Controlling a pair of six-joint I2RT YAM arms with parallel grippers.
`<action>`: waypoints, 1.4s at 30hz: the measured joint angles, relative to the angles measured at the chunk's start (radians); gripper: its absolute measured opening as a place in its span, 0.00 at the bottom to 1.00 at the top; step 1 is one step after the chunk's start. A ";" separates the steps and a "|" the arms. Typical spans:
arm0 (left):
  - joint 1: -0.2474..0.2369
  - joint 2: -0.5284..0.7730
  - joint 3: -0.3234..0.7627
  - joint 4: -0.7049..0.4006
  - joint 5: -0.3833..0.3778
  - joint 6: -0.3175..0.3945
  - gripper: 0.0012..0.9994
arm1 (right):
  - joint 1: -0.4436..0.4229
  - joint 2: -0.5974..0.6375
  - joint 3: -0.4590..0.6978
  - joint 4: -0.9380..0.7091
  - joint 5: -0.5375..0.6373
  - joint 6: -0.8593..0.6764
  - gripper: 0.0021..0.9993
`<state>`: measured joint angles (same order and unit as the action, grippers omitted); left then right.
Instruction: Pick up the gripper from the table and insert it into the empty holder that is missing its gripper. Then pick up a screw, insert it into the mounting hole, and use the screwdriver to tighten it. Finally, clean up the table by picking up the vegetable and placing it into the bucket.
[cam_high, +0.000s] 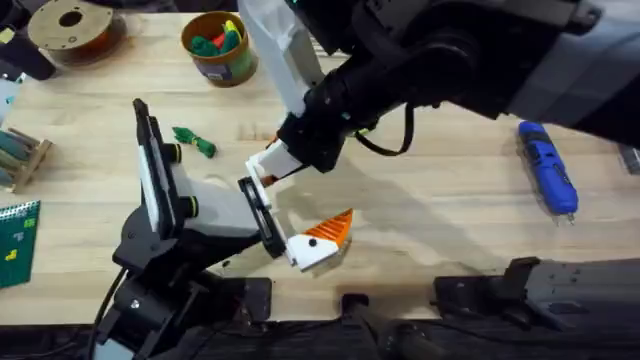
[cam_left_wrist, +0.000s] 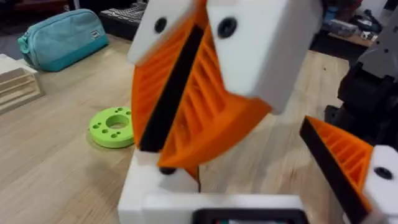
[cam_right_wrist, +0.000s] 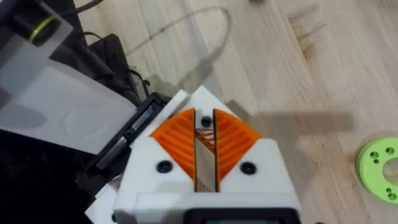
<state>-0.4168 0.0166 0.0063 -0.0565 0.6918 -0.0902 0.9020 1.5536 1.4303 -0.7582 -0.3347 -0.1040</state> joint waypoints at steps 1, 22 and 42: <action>0.000 0.000 0.000 0.000 0.000 0.000 0.99 | 0.000 0.000 0.000 0.000 0.000 0.000 0.17; 0.000 0.000 0.000 0.000 0.000 0.000 0.99 | -0.121 -0.101 0.000 -0.039 0.004 -0.001 0.85; 0.000 0.000 0.000 0.000 0.000 0.000 0.88 | -0.272 -0.286 0.000 -0.342 -0.063 -0.182 0.86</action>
<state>-0.4168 0.0166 0.0063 -0.0563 0.6918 -0.0898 0.6296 1.2671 1.4303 -1.1004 -0.3982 -0.2859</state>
